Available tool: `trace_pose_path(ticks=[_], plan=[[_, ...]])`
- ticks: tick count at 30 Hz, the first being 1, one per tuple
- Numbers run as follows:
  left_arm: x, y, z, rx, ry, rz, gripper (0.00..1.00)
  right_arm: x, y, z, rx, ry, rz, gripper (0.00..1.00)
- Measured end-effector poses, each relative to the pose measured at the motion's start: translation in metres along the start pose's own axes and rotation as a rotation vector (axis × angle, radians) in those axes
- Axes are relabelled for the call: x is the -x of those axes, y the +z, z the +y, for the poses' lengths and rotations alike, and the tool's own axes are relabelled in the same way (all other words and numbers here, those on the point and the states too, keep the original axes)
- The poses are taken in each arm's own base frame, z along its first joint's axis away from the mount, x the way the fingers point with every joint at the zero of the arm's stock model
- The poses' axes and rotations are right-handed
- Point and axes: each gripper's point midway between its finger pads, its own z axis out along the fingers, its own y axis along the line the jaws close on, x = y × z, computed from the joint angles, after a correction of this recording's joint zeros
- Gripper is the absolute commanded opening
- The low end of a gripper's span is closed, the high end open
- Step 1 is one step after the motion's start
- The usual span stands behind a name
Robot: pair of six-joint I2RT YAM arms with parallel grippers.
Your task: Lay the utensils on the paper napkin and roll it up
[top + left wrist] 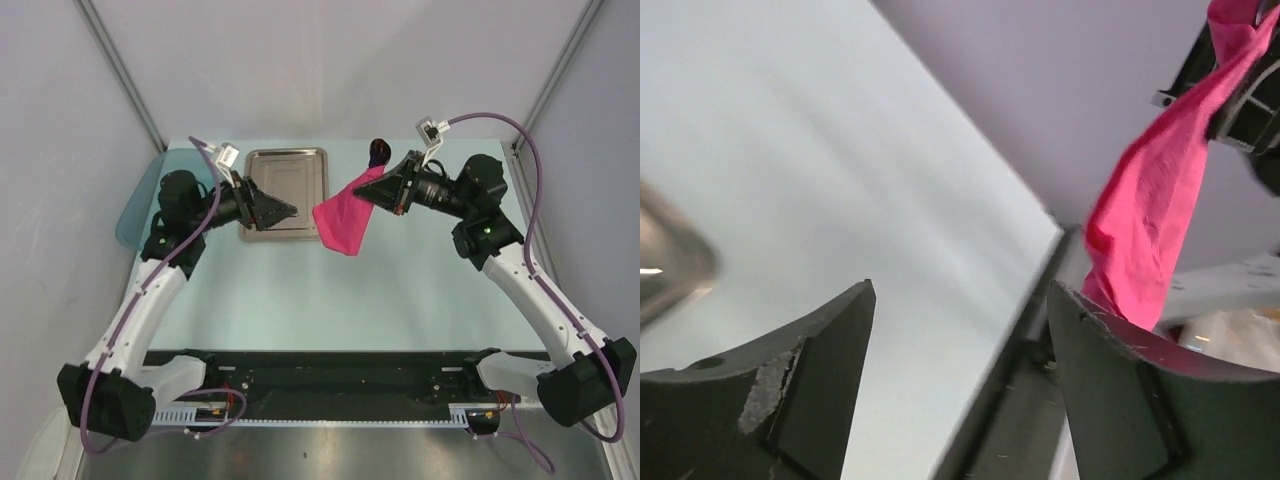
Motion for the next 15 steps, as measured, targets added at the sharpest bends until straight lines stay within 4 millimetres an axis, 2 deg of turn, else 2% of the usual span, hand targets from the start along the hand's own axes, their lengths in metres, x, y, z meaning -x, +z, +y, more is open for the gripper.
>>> trace_pose_path(ticks=[1,2,5,7,11,14,15], plan=[[0.007,-0.006,0.001,0.036,0.028,-0.022,0.85,0.002,0.0,-0.006,-0.033,-0.001,-0.01,0.0],[0.015,-0.012,-0.002,0.073,0.074,-0.048,0.87,0.004,0.0,-0.012,-0.07,-0.001,-0.02,0.0],[0.032,-0.025,-0.024,0.114,0.21,-0.108,0.88,0.003,-0.001,-0.03,-0.172,0.002,-0.033,0.0],[0.036,-0.025,-0.045,0.102,0.291,-0.126,0.88,0.0,-0.001,-0.039,-0.227,0.012,-0.033,0.0],[0.026,-0.01,-0.073,0.042,0.367,-0.096,0.88,-0.006,0.003,-0.042,-0.264,0.013,-0.03,0.0],[0.017,0.008,-0.077,0.026,0.377,-0.063,0.89,-0.009,0.007,-0.04,-0.27,0.011,-0.032,0.0],[0.012,0.016,-0.073,0.032,0.369,-0.045,0.9,-0.009,0.008,-0.039,-0.27,0.011,-0.032,0.0]])
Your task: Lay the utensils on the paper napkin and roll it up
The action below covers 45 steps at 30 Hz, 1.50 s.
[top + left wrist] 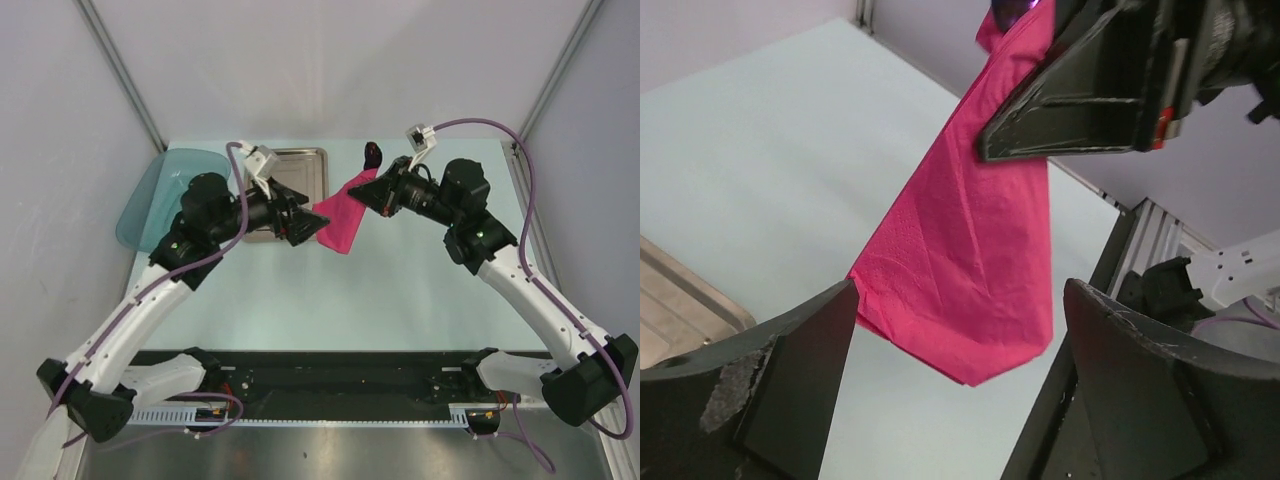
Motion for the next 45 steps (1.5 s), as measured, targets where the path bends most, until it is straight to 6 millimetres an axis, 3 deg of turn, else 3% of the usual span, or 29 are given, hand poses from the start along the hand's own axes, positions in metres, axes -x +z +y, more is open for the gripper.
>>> trace_pose_path(ticks=[5,11,20,30,34,38,45], plan=[[-0.025,0.024,0.005,0.005,-0.035,0.068,0.91,0.0,0.002,0.004,0.001,0.005,-0.008,0.0],[-0.025,0.038,-0.005,-0.056,-0.079,0.048,0.89,0.004,0.005,0.013,0.03,0.009,-0.029,0.0],[-0.047,0.046,-0.024,-0.195,-0.218,0.082,0.72,0.009,0.005,0.024,0.08,0.025,-0.042,0.0],[-0.031,0.042,-0.055,-0.382,-0.33,0.04,0.37,0.017,0.002,0.047,0.186,0.029,-0.056,0.0],[-0.032,0.041,-0.06,-0.428,-0.389,0.036,0.36,0.017,-0.001,0.056,0.232,0.027,-0.046,0.0],[-0.028,0.038,-0.068,-0.484,-0.445,0.032,0.43,0.017,-0.003,0.064,0.279,0.014,-0.043,0.0],[-0.018,0.029,-0.083,-0.568,-0.49,0.035,0.39,0.02,-0.013,0.083,0.37,-0.026,-0.053,0.0]])
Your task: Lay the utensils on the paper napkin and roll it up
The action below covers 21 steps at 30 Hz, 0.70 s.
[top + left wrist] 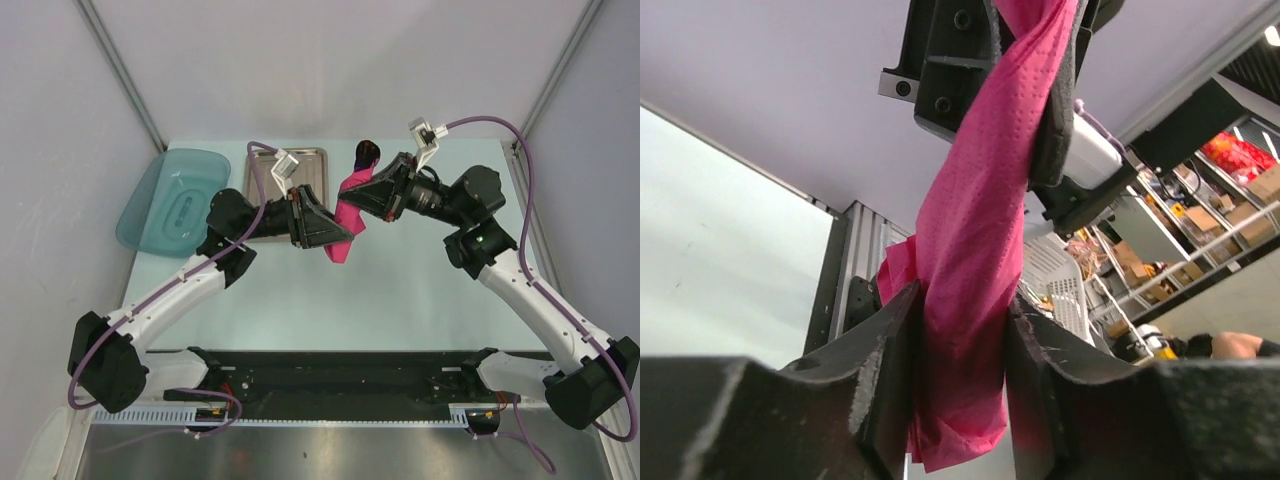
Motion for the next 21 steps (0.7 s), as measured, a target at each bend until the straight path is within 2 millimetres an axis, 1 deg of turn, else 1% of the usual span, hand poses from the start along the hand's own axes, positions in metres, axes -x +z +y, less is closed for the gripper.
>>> trace_pose_path(ticks=[3,6,7,10,14,15,16,17,21], plan=[[-0.002,0.0,-0.006,-0.026,-0.008,0.012,0.34,0.002,-0.001,0.007,0.029,-0.009,-0.002,0.0],[-0.003,-0.001,-0.011,-0.048,-0.012,0.024,0.13,0.001,-0.001,0.014,0.06,-0.013,0.001,0.0],[-0.004,-0.001,-0.012,-0.053,-0.014,0.026,0.02,0.001,-0.002,0.015,0.064,-0.011,0.003,0.0],[-0.007,-0.002,-0.018,-0.085,0.019,0.045,0.0,-0.002,-0.002,0.016,0.066,0.021,0.012,0.0],[-0.008,-0.003,-0.016,-0.077,0.041,0.048,0.0,-0.004,-0.002,0.014,0.061,0.02,0.017,0.52],[-0.007,-0.003,-0.015,-0.068,0.039,0.044,0.0,-0.006,-0.003,0.012,0.055,0.012,0.024,0.57],[-0.006,-0.004,-0.012,-0.05,0.033,0.037,0.0,-0.007,-0.003,0.01,0.049,0.005,0.029,0.66],[-0.005,-0.005,-0.007,-0.027,0.034,0.031,0.0,-0.008,-0.003,0.008,0.043,-0.005,0.032,0.7],[-0.001,-0.009,0.009,0.045,0.046,0.014,0.0,-0.011,-0.006,0.001,0.004,-0.035,0.051,0.78]])
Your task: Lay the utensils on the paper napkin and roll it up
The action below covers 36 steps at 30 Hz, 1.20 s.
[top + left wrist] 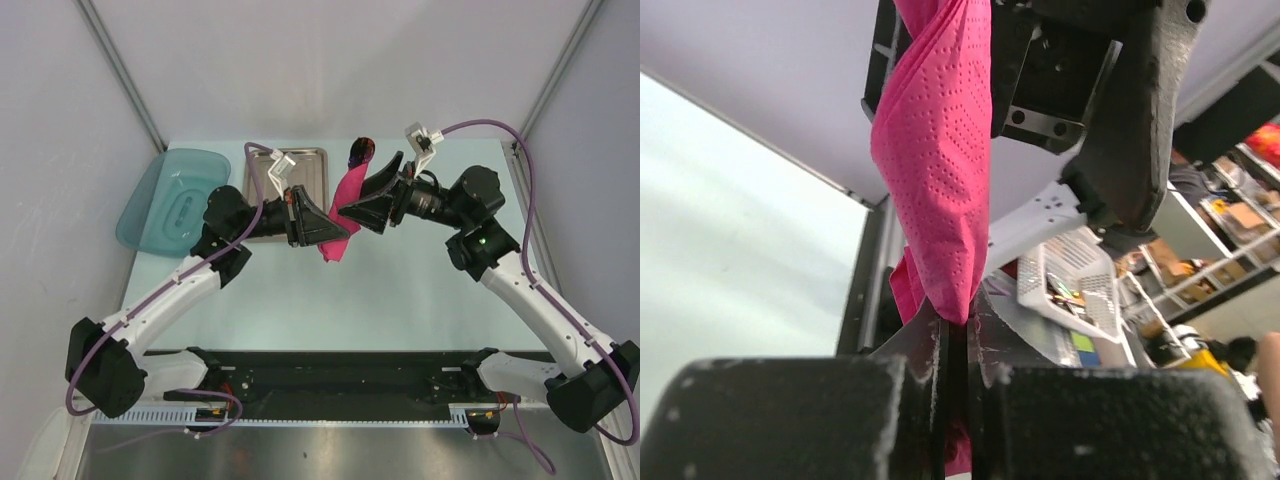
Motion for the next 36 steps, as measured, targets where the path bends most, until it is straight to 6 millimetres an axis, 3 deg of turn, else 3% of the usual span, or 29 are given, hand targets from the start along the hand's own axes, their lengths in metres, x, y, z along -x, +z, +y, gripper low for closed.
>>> trace_pose_path(ticks=[3,10,12,13,16,19,24,25,27,28,34,35,36], plan=[[0.002,-0.001,0.005,0.029,0.032,-0.005,0.0,-0.004,-0.004,-0.007,-0.041,-0.005,0.016,0.91],[0.007,-0.003,0.004,0.052,0.124,-0.006,0.0,-0.014,-0.007,-0.016,-0.078,0.0,0.045,0.93],[0.007,-0.004,0.002,0.052,0.148,-0.005,0.0,-0.016,-0.006,-0.017,-0.079,0.006,0.048,0.85],[0.007,-0.004,0.001,0.051,0.156,-0.004,0.0,-0.016,-0.006,-0.018,-0.078,0.008,0.05,0.74],[0.007,-0.005,0.001,0.052,0.173,-0.001,0.0,-0.019,-0.004,-0.018,-0.063,0.026,0.054,0.61],[0.005,-0.005,0.003,0.058,0.175,0.003,0.0,-0.022,-0.002,-0.015,-0.04,0.045,0.063,0.5],[0.004,-0.005,0.005,0.064,0.172,0.009,0.0,-0.026,0.0,-0.009,-0.015,0.063,0.076,0.41],[0.004,-0.005,0.005,0.064,0.171,0.009,0.0,-0.027,0.0,-0.008,-0.011,0.064,0.078,0.3],[0.004,-0.005,0.005,0.065,0.17,0.01,0.0,-0.028,0.001,-0.007,-0.008,0.063,0.08,0.21],[0.004,-0.005,0.004,0.064,0.17,0.011,0.0,-0.028,0.001,-0.007,-0.009,0.065,0.082,0.03],[0.004,-0.006,0.004,0.07,0.184,0.021,0.02,-0.029,0.001,-0.009,-0.014,0.065,0.085,0.0],[0.004,-0.006,0.004,0.071,0.187,0.023,0.05,-0.028,0.001,-0.009,-0.014,0.062,0.086,0.0],[0.004,-0.006,0.003,0.074,0.187,0.026,0.16,-0.028,0.001,-0.008,-0.015,0.061,0.087,0.0]])
